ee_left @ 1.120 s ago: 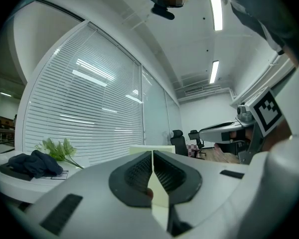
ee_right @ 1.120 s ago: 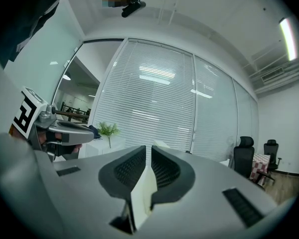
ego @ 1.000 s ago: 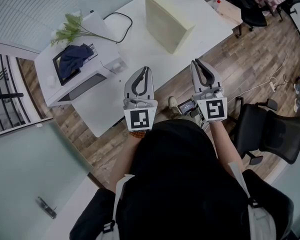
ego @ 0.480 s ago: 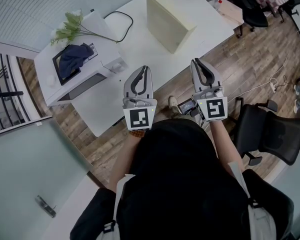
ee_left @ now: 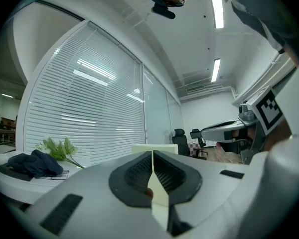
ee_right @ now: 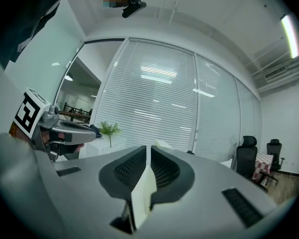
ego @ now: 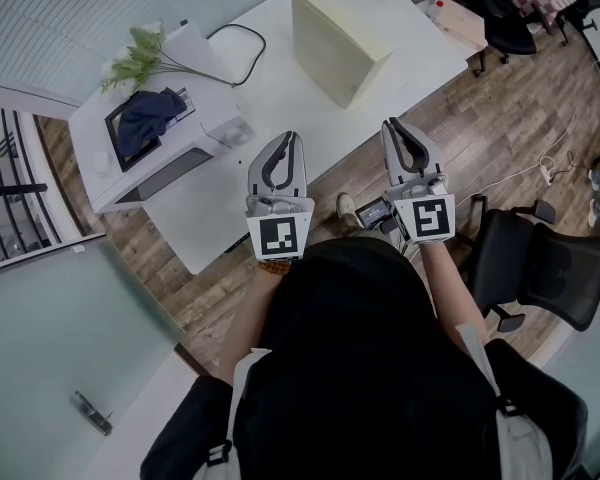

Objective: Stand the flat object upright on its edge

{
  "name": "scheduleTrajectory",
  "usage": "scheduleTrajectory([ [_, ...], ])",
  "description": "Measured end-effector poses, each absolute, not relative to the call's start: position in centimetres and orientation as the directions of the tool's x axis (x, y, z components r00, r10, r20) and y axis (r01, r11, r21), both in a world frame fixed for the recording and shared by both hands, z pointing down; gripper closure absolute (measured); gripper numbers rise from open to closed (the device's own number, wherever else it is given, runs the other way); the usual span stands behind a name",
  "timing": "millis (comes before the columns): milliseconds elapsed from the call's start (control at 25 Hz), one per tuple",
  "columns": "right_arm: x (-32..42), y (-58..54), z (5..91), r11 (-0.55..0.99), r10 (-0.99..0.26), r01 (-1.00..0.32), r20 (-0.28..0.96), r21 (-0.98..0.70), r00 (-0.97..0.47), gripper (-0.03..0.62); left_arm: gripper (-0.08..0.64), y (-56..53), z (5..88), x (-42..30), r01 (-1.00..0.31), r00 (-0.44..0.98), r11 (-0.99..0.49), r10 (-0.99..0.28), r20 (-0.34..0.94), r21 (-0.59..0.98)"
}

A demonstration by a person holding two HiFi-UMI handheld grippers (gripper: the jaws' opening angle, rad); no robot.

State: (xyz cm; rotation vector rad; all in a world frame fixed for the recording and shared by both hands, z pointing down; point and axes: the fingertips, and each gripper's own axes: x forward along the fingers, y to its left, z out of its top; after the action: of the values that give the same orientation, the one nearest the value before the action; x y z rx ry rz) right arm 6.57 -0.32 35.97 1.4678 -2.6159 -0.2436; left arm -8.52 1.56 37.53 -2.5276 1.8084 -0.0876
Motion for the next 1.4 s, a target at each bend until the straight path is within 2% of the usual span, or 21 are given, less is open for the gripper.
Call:
scheduleTrajectory([
  [1400,7.5,-1.4,36.9,0.512,-0.858,-0.832,0.071,0.216,-0.509,0.575,0.545,0.9,38.1,-7.6,-0.947,0.316,-0.318,-0.948,0.042,-0.050],
])
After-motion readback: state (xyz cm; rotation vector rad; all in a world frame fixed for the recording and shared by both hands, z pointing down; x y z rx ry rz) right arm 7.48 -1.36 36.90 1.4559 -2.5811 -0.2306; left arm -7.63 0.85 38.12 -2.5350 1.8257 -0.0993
